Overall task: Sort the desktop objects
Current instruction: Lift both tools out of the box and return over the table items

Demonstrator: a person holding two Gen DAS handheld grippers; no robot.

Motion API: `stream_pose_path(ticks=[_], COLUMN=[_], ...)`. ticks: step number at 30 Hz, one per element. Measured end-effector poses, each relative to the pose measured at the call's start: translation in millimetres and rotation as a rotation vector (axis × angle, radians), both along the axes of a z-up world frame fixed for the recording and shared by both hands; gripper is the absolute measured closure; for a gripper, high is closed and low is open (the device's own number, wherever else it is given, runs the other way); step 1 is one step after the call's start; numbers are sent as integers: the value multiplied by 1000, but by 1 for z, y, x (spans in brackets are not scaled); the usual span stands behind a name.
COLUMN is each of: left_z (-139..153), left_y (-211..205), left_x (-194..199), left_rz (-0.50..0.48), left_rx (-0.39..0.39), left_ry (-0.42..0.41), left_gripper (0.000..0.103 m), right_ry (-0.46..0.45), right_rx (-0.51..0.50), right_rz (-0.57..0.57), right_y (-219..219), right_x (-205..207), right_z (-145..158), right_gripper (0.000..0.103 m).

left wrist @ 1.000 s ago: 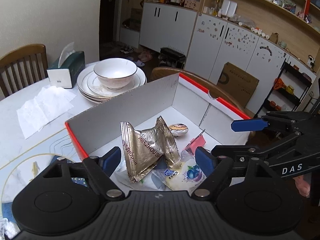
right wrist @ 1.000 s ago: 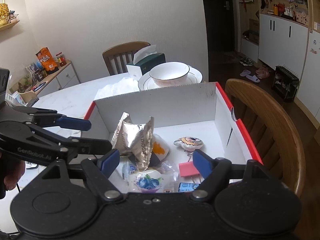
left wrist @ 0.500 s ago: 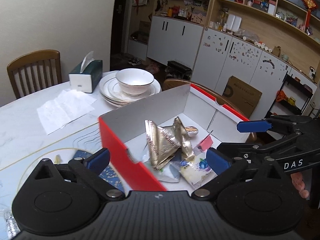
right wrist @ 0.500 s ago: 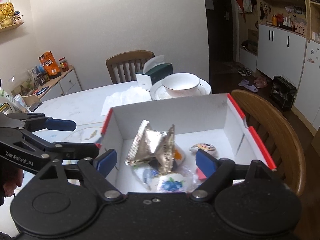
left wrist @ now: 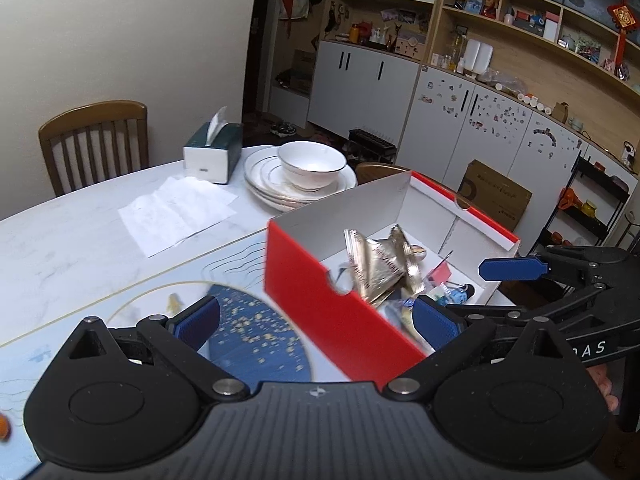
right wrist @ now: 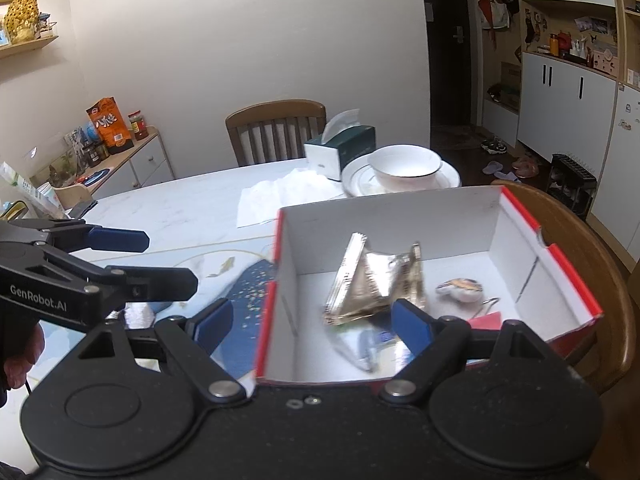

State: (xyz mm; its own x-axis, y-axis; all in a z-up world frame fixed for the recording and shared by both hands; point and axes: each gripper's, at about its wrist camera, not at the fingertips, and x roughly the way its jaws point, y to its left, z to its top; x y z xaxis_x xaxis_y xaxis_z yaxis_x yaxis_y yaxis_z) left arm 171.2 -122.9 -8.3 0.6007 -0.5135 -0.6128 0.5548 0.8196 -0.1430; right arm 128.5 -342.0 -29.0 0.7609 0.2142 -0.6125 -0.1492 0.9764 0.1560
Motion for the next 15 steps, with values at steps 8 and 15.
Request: stream_pose_path(ticks=[8,15], left_z=[-2,-6], left_y=[43,84], left_x=[-4,-5], left_rz=[34,76], left_rx=[7,4], left_ry=[2,4], left_gripper=[0,0], right_ry=[1,4], right_rx=[-2,-7], right_rz=[22,58], right_y=[43,82], right_x=[-3,-7], right_z=[-1,-4], right_gripper=[17,17])
